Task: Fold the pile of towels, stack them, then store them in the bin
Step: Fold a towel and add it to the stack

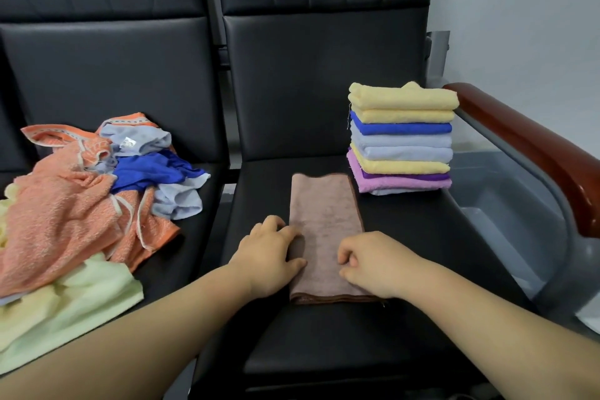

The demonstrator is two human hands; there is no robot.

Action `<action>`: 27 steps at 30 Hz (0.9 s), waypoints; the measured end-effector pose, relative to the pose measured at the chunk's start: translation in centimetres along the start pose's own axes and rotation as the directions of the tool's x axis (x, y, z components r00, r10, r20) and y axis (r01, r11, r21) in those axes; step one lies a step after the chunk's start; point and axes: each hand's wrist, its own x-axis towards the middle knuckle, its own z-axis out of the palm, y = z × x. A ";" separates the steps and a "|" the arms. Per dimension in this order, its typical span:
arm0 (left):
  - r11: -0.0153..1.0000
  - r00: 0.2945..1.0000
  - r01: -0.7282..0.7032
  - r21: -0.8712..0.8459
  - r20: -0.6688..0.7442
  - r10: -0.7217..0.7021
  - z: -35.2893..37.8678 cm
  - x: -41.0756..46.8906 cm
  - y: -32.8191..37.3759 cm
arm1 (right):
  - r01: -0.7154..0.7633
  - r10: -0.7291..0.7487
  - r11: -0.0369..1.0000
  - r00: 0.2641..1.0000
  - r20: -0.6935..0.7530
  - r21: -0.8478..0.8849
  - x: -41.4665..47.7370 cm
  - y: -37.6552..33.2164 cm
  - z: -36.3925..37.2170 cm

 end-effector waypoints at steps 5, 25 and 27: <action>0.951 0.987 -0.110 -0.288 0.084 0.139 -0.2 -1.8 -0.1 | 0.024 -0.024 1.000 0.999 -0.024 0.013 -0.1 -0.2 0.0; 0.701 0.998 -0.060 -0.711 -0.032 0.052 -1.2 -2.5 0.0 | -0.007 -0.011 0.978 0.996 0.085 0.209 -1.4 0.1 0.0; 0.713 0.998 -0.064 -0.699 -0.049 0.041 -1.5 -2.6 0.3 | 0.015 -0.023 0.989 0.998 0.057 0.146 -1.3 0.2 0.3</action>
